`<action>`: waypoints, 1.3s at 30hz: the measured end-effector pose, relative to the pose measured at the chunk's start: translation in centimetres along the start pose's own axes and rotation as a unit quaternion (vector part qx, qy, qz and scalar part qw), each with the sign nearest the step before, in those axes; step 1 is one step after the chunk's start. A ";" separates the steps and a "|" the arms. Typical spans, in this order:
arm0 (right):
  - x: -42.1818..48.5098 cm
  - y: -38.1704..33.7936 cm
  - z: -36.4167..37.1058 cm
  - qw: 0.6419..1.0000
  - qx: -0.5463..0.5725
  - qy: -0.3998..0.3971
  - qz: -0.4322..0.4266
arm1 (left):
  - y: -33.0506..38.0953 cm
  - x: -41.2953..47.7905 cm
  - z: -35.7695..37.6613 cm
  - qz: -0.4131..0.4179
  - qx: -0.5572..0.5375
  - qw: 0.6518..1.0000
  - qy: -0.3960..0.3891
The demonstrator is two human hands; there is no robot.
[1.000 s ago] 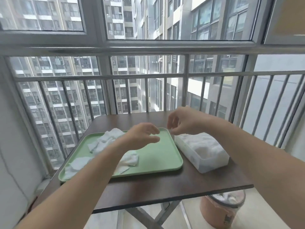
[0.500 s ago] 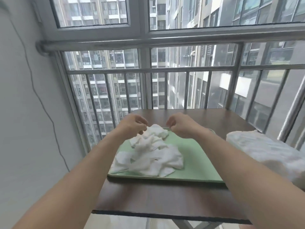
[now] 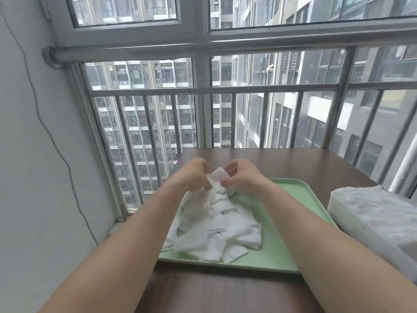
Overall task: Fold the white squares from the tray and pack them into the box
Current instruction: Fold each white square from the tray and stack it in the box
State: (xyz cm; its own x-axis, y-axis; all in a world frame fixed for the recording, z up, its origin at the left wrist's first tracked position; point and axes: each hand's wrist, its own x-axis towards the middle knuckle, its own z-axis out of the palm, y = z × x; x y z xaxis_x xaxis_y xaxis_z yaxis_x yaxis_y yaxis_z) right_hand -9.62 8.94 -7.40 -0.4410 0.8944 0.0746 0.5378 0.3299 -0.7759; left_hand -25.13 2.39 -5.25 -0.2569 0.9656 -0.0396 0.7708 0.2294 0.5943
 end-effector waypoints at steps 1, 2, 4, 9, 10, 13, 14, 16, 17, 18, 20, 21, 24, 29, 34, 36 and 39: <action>-0.1 -0.2 -0.2 1.000 0.004 -0.007 0.002 | -0.1 -0.1 -0.1 0.002 0.003 1.000 0.011; -0.4 -0.3 -0.5 1.000 0.002 -0.017 0.006 | -0.1 -0.3 -0.2 0.005 0.006 1.000 0.015; -1.0 -0.8 -1.4 0.999 -0.006 -0.032 0.014 | 0.1 -0.8 -0.5 0.010 0.007 1.000 0.012; -3.4 -0.8 -4.0 0.999 0.029 -0.008 0.016 | 0.4 -1.5 -0.9 0.011 0.047 0.999 0.012; -4.0 -0.6 -4.6 0.999 0.047 -0.001 0.016 | 0.6 -1.6 -1.0 0.012 0.056 0.998 0.017; -5.6 0.4 -5.9 0.995 0.103 0.013 0.014 | 1.6 -1.8 -1.4 0.034 0.052 0.998 0.034; -6.0 0.7 -6.2 0.993 0.120 0.014 0.011 | 2.1 -1.9 -1.7 0.049 0.040 0.997 0.037; -6.6 1.6 -6.3 0.987 0.162 0.019 0.004 | 3.3 -2.3 -2.1 0.083 0.002 0.996 0.038; -6.8 2.1 -6.4 0.981 0.190 0.027 0.004 | 4.0 -2.7 -2.2 0.102 -0.023 0.994 0.040; -7.1 2.4 -6.2 0.975 0.219 0.034 0.007 | 4.5 -3.3 -2.2 0.115 -0.057 0.991 0.044; -7.4 2.8 -6.0 0.966 0.255 0.051 0.018 | 5.0 -3.9 -1.8 0.128 -0.130 0.982 0.045; -7.5 3.0 -5.9 0.963 0.262 0.060 0.024 | 4.8 -4.0 -1.4 0.131 -0.149 0.979 0.042; -7.5 3.2 -5.7 0.953 0.288 0.086 0.037 | 3.8 -4.1 -0.2 0.131 -0.145 0.980 0.040; -7.6 3.7 -5.9 0.965 0.244 0.069 0.063 | 3.0 -4.8 0.6 0.117 -0.218 0.968 0.050; -8.0 4.0 -5.4 0.996 -0.058 0.067 0.006 | 3.3 -5.8 1.0 0.115 -0.275 0.953 0.057; -8.3 3.9 -5.4 0.989 -0.127 0.078 -0.012 | 3.3 -5.7 1.4 0.110 -0.273 0.954 0.057; -8.2 4.3 -5.6 0.982 -0.172 0.073 -0.024 | 3.1 -5.1 2.0 0.105 -0.262 0.956 0.081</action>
State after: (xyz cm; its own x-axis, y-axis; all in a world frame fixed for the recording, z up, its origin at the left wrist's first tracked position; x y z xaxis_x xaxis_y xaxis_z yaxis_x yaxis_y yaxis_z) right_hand 0.34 4.70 -7.80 -0.3780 0.9006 0.2145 0.7410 0.4332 -0.5130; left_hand -20.22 -1.54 -4.83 -0.2486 0.9421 0.2252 0.4285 -0.1015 0.8978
